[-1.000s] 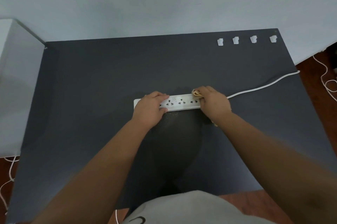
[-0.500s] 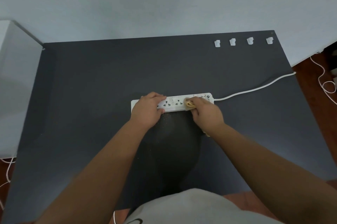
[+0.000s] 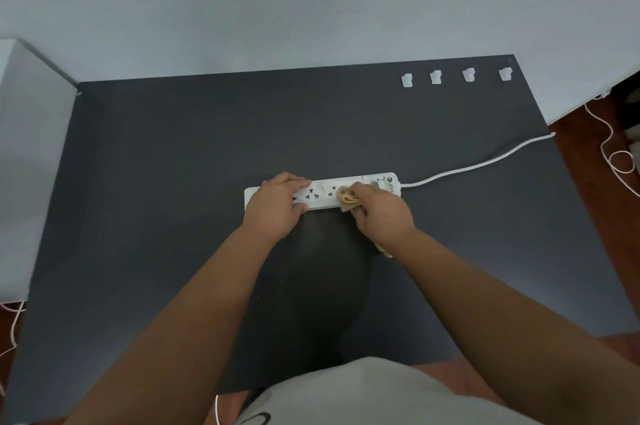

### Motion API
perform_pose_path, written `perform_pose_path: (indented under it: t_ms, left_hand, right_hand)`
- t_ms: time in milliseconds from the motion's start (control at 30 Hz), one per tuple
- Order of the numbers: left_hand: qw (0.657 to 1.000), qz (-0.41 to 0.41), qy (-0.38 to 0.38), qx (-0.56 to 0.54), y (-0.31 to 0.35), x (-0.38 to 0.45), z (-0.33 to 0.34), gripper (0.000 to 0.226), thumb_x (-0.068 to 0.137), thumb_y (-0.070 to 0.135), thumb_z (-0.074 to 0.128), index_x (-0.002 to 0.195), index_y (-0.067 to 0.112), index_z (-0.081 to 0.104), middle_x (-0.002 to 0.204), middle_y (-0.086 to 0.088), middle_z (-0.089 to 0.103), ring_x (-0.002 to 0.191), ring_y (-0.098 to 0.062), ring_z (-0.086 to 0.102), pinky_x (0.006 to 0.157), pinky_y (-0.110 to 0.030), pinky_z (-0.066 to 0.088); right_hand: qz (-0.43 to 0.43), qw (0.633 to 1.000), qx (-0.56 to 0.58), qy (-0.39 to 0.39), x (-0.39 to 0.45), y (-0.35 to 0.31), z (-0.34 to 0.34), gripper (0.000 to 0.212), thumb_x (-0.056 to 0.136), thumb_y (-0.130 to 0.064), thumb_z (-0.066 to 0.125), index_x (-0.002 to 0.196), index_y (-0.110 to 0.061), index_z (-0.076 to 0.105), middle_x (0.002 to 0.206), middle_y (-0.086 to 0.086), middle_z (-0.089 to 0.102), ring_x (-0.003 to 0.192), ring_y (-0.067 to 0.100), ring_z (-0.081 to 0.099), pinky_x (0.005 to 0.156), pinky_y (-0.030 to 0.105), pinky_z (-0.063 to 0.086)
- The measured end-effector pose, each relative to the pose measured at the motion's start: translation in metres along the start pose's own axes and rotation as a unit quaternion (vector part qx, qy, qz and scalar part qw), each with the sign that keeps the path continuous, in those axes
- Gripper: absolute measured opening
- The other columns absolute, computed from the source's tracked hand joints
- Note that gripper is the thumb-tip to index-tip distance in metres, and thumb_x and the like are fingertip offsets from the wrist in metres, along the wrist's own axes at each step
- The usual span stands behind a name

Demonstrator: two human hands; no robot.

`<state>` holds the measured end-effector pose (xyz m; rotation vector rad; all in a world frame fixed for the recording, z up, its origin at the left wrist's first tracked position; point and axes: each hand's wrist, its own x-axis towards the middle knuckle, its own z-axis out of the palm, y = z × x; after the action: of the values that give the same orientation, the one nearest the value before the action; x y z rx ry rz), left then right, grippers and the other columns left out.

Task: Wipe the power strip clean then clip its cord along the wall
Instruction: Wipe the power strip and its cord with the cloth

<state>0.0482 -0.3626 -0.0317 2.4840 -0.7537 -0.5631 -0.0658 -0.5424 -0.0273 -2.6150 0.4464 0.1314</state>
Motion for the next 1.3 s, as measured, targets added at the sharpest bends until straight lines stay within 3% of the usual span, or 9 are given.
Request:
perform_pose_path:
  t_ms: [133,367,567,733,833,933,1100,1200,1300]
  left_hand:
    - [1.0,0.005,0.001,-0.003,0.0,0.001,0.0,0.046,0.085,0.025,0.067,0.129,0.028,0.056,0.13,0.012,0.054,0.118,-0.013,0.053,0.107,-0.039,0.04]
    - [1.0,0.0,0.002,-0.01,0.001,-0.001,0.0,0.046,0.085,0.023,0.067,0.13,0.027,0.056,0.131,0.013,0.054,0.119,-0.013,0.052,0.109,-0.04,0.037]
    - [1.0,-0.004,0.006,-0.008,0.002,-0.001,0.003,0.047,0.086,0.022,0.067,0.131,0.027,0.056,0.132,0.013,0.053,0.12,-0.015,0.051,0.109,-0.037,0.037]
    - [1.0,0.003,0.015,-0.022,-0.002,-0.002,0.008,0.047,0.084,0.019,0.067,0.13,0.025,0.057,0.132,0.011,0.054,0.121,-0.018,0.05,0.107,-0.033,0.038]
    - [1.0,0.005,0.02,-0.016,-0.003,-0.002,0.009,0.047,0.085,0.02,0.067,0.13,0.025,0.057,0.132,0.011,0.055,0.121,-0.019,0.05,0.105,-0.032,0.039]
    - [1.0,0.005,0.023,-0.017,-0.003,-0.002,0.008,0.047,0.085,0.018,0.067,0.13,0.025,0.057,0.132,0.01,0.055,0.121,-0.019,0.05,0.106,-0.032,0.038]
    - [1.0,0.002,0.023,-0.02,-0.003,-0.002,0.01,0.047,0.084,0.018,0.067,0.13,0.025,0.057,0.132,0.011,0.055,0.121,-0.019,0.05,0.106,-0.031,0.038]
    - [1.0,-0.002,0.022,-0.015,-0.002,-0.001,0.009,0.047,0.085,0.019,0.067,0.13,0.026,0.056,0.132,0.011,0.054,0.122,-0.018,0.05,0.106,-0.032,0.038]
    - [1.0,-0.007,0.021,-0.019,-0.002,-0.001,0.009,0.047,0.085,0.018,0.067,0.13,0.025,0.057,0.131,0.011,0.054,0.121,-0.017,0.05,0.105,-0.031,0.039]
  right_hand:
    - [-0.093,0.992,-0.015,-0.082,0.002,-0.023,0.006,0.024,0.088,-0.02,0.049,0.111,-0.022,0.056,0.103,0.002,0.067,0.091,0.031,0.062,0.068,0.04,0.052]
    - [0.081,0.994,-0.012,0.069,0.01,0.025,-0.021,0.024,0.087,-0.013,0.048,0.108,-0.016,0.058,0.101,0.008,0.065,0.09,0.033,0.06,0.063,0.031,0.039]
    - [-0.014,0.997,0.007,-0.074,0.017,0.003,-0.015,0.027,0.088,-0.017,0.048,0.111,-0.024,0.06,0.105,0.002,0.067,0.098,0.027,0.06,0.076,0.037,0.051]
    - [0.099,0.991,0.054,0.076,0.017,0.041,-0.034,0.03,0.089,-0.014,0.047,0.116,-0.021,0.058,0.103,0.006,0.067,0.093,0.029,0.061,0.071,0.033,0.046]
    - [0.057,0.998,0.031,0.025,0.009,0.042,-0.028,0.03,0.088,-0.013,0.048,0.113,-0.022,0.061,0.106,0.004,0.067,0.095,0.028,0.062,0.075,0.034,0.048]
    - [-0.013,0.998,0.023,-0.049,0.001,0.04,-0.033,0.018,0.088,-0.018,0.051,0.1,-0.019,0.064,0.089,0.003,0.069,0.085,0.028,0.062,0.07,0.034,0.049]
    - [0.091,0.991,0.082,0.054,0.012,0.05,-0.044,0.026,0.089,-0.012,0.048,0.11,-0.019,0.064,0.088,0.002,0.064,0.083,0.026,0.061,0.068,0.029,0.043]
    - [0.056,0.998,0.004,0.02,0.008,0.043,-0.035,0.027,0.087,-0.01,0.047,0.108,-0.018,0.062,0.103,0.005,0.066,0.094,0.03,0.061,0.072,0.033,0.047]
    - [0.04,0.998,-0.034,-0.019,-0.006,0.042,-0.038,0.016,0.087,-0.012,0.046,0.094,-0.016,0.061,0.091,0.004,0.063,0.087,0.03,0.06,0.064,0.031,0.042]
